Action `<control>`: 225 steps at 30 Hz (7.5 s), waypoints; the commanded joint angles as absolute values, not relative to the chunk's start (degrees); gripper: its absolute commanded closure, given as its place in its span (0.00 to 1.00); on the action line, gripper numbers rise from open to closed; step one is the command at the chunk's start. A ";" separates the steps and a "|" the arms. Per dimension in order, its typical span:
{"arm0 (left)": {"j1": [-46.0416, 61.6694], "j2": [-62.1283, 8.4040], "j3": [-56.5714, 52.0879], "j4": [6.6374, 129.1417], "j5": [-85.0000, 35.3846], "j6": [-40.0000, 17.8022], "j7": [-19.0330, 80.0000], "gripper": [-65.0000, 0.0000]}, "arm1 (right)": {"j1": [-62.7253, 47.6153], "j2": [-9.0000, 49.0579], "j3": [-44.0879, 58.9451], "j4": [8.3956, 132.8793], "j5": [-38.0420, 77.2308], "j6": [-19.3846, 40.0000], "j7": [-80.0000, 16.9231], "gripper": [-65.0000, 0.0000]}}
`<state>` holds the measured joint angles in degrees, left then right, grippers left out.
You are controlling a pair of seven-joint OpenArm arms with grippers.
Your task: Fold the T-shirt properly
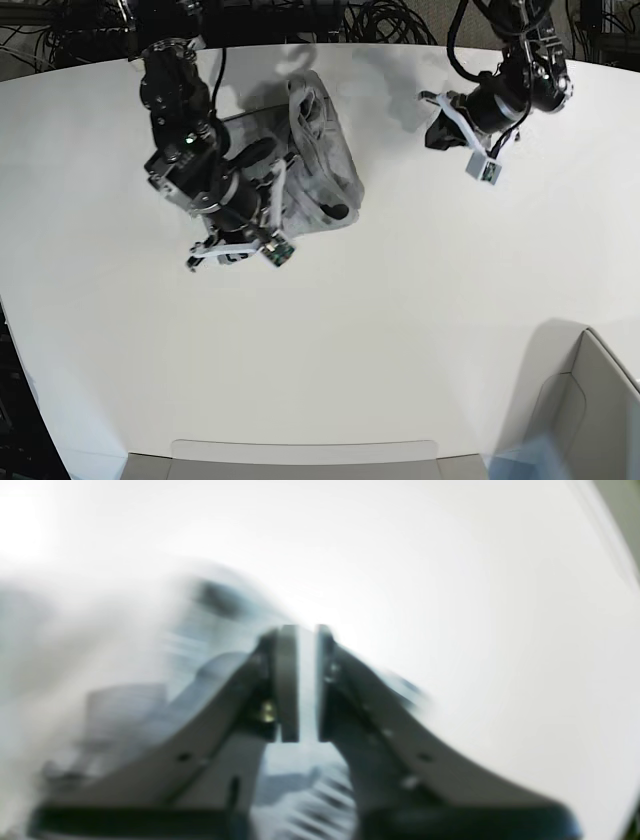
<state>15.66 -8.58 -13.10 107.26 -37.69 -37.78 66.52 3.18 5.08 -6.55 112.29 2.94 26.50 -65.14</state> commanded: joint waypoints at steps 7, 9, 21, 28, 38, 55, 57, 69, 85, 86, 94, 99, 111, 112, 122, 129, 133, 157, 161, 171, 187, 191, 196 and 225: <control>10.24 -5.41 -1.98 112.57 -39.16 -38.29 61.14 1.00 | 5.85 15.43 5.49 103.34 14.55 26.07 -63.87 1.00; 10.15 -4.44 1.63 112.48 -38.64 -38.29 60.18 1.00 | 5.32 17.63 9.01 100.35 18.59 26.07 -63.78 1.00; 8.04 -4.62 22.90 108.53 -24.40 -37.67 54.46 1.00 | 2.77 21.49 16.31 93.32 24.31 26.07 -63.43 1.00; 7.87 -4.35 23.60 103.87 -10.95 -37.58 54.29 1.00 | 3.21 20.62 15.96 93.32 24.40 26.07 -63.43 1.00; 7.87 -4.79 3.56 102.99 -9.71 -37.58 54.73 1.00 | 3.65 21.05 11.12 93.41 24.40 26.15 -63.43 1.00; 11.21 -5.41 19.21 110.73 -9.71 -37.67 54.73 1.00 | 14.73 18.59 -3.47 85.49 24.13 25.98 -57.98 1.00; 11.03 -6.46 22.99 108.44 -9.71 -37.58 54.73 1.00 | 15.96 18.33 -5.49 81.80 24.13 25.98 -57.10 1.00; 2.33 -6.99 15.34 93.76 -9.71 -31.08 54.64 1.00 | 8.84 18.51 -12.53 82.07 24.13 25.71 -57.36 1.00; -9.36 -1.36 2.59 96.22 -9.98 -28.62 54.37 1.00 | -1.89 15.60 14.11 108.00 24.31 25.63 -60.18 1.00; -7.25 -0.04 2.86 97.54 -9.98 -28.62 54.11 1.00 | -2.51 15.34 17.45 108.97 24.31 25.71 -60.18 1.00; 3.56 7.52 9.01 99.21 -9.98 -28.70 46.20 1.00 | -9.54 17.10 29.58 110.46 24.48 25.98 -60.18 1.00; 2.59 8.13 9.01 89.10 -9.71 -24.84 45.32 1.00 | -12.97 17.10 29.76 110.64 24.57 26.07 -60.09 1.00; -4.44 -6.73 8.40 74.95 -9.71 -14.90 44.70 1.00 | -13.58 17.01 29.67 113.19 24.57 26.07 -60.09 1.00; -4.62 -8.48 8.40 74.77 -9.71 -14.90 44.79 1.00 | -13.58 17.01 29.67 113.19 24.57 26.07 -60.09 1.00; -9.27 -22.46 8.57 72.40 -10.07 -15.08 44.70 1.00 | -13.23 16.75 29.14 113.19 24.57 26.07 -60.18 1.00; -8.66 -24.22 3.91 86.37 -10.07 -15.08 45.49 1.00 | -13.76 17.19 29.14 115.21 24.57 26.07 -60.18 1.00; -4.97 -22.37 -1.71 99.30 -10.07 -15.08 48.57 1.00 | -16.31 19.47 29.05 118.20 24.48 26.07 -60.18 1.00; 45.41 -8.40 -22.55 117.67 -10.15 -15.08 55.43 1.00 | -59.21 26.51 31.96 118.64 24.57 26.07 -56.66 1.00; 53.67 -8.22 -22.20 117.49 -10.15 -15.08 51.21 1.00 | -63.87 28.00 30.99 118.37 24.57 26.07 -54.64 1.00; 52.26 -11.65 -15.69 100.09 -9.89 -14.99 50.86 1.00 | -54.73 30.99 12.44 102.55 18.68 25.89 -52.53 1.00; 39.16 -13.32 -12.26 64.84 -9.80 -14.90 44.09 1.00 | -30.64 33.19 -20.00 62.11 10.07 25.63 -39.16 1.00; 34.07 -13.49 -10.33 52.35 -9.80 -14.90 36.88 1.00 | -24.57 32.75 -27.30 53.41 10.07 25.63 -36.79 1.00; 29.85 -13.67 -3.56 40.04 -9.80 -14.64 27.65 1.00 | -20.70 33.10 -36.35 47.25 10.07 25.63 -30.46 1.00; 19.65 -9.54 5.41 14.64 -9.80 -14.64 -2.07 1.00 | -3.91 27.82 -76.44 17.36 9.98 25.63 -5.05 1.00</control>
<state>18.96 -9.34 5.28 14.61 -9.89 -14.57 -1.67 -3.77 26.87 -76.38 17.23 10.20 25.04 -5.08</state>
